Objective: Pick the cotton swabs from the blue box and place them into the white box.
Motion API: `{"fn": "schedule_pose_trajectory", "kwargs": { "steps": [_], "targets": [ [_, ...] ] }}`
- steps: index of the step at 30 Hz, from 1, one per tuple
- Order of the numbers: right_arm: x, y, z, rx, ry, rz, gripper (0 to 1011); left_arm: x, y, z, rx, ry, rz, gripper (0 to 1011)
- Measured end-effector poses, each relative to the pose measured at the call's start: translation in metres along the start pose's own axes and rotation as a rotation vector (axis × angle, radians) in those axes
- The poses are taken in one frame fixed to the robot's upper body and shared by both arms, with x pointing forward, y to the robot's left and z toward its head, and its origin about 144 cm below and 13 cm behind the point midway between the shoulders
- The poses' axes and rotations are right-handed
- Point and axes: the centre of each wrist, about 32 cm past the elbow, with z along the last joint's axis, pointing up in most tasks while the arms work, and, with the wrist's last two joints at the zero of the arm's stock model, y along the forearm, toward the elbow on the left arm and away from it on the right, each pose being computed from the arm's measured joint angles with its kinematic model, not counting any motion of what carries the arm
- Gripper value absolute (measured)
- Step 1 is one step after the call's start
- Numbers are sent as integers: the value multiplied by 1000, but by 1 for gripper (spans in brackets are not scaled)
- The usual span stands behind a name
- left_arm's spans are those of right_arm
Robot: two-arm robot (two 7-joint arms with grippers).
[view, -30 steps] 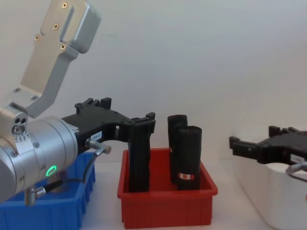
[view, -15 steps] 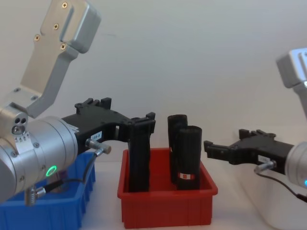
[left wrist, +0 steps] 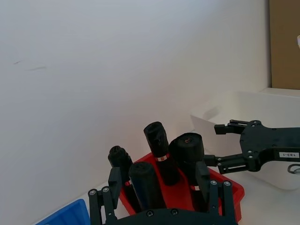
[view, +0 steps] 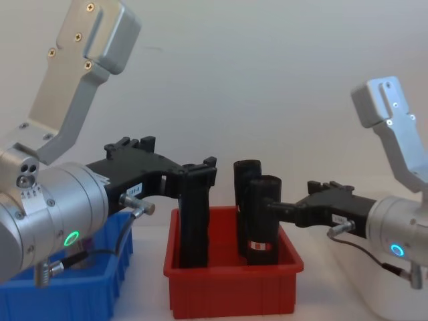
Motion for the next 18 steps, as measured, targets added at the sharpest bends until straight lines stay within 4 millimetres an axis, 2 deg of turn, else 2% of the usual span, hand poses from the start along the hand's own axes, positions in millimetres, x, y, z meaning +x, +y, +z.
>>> {"fn": "schedule_pose_trajectory", "kwargs": {
  "steps": [18],
  "targets": [
    [4,37,-8,-6,4,85,1001,0,0,0,0,0,0,1004]
  ]
}}
